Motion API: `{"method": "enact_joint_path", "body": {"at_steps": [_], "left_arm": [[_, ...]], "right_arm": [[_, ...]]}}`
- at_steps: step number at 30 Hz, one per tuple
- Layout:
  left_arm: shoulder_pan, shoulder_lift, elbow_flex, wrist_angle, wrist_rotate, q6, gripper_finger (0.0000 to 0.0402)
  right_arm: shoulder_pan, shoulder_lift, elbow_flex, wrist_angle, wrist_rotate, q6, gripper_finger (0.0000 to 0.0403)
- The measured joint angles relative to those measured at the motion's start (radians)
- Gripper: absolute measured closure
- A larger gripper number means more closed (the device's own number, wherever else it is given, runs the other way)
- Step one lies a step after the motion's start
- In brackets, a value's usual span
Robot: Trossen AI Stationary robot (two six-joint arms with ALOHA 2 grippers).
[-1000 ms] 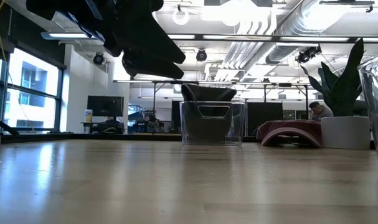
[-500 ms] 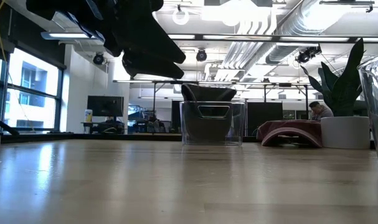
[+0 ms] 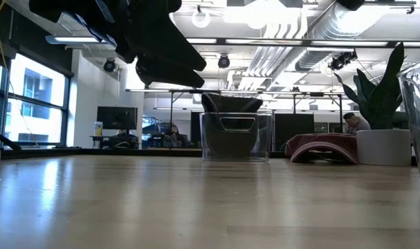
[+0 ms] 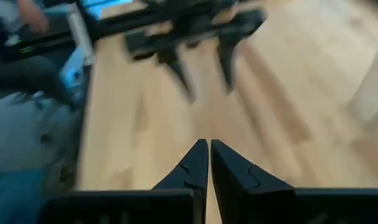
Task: Pick & Place hat
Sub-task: Put the red cap into the bottom transparent bin
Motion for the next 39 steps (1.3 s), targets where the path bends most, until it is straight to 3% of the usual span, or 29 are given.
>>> {"method": "enact_joint_path", "body": {"at_steps": [3,8,13,18,22,30,34,39], "left_arm": [[0.0,0.0,0.0,-0.001,0.0,0.0,0.017],[0.0,0.0,0.0,-0.004,-0.016,0.013,0.017],[-0.053,0.0,0.0,-0.014,-0.016,0.18,0.017],[-0.179,-0.029,0.001,-0.006,-0.233,0.313,0.017],[-0.226,-0.025,-0.001,-0.019,-0.37,0.265,0.017],[-0.222,0.024,0.0,-0.009,-0.375,0.176,0.017],[-0.222,0.038,-0.001,-0.001,-0.356,0.176,0.017],[-0.222,0.038,-0.001,0.002,-0.356,0.172,0.017]], "right_arm": [[-0.081,0.0,-0.048,0.078,0.005,-0.122,0.0379],[-0.186,0.0,-0.094,0.014,0.034,-0.281,0.0347],[-0.268,0.0,-0.12,-0.035,0.05,-0.427,0.0284],[-0.34,0.031,-0.14,-0.099,0.052,-0.549,0.0214],[-0.391,0.105,-0.158,-0.177,0.063,-0.613,0.0179],[-0.454,0.313,-0.158,-0.258,0.186,-0.674,0.0171],[-0.503,0.403,-0.158,-0.295,0.261,-0.628,0.0171],[-0.592,0.456,-0.158,-0.343,0.276,-0.545,0.0171]]}}
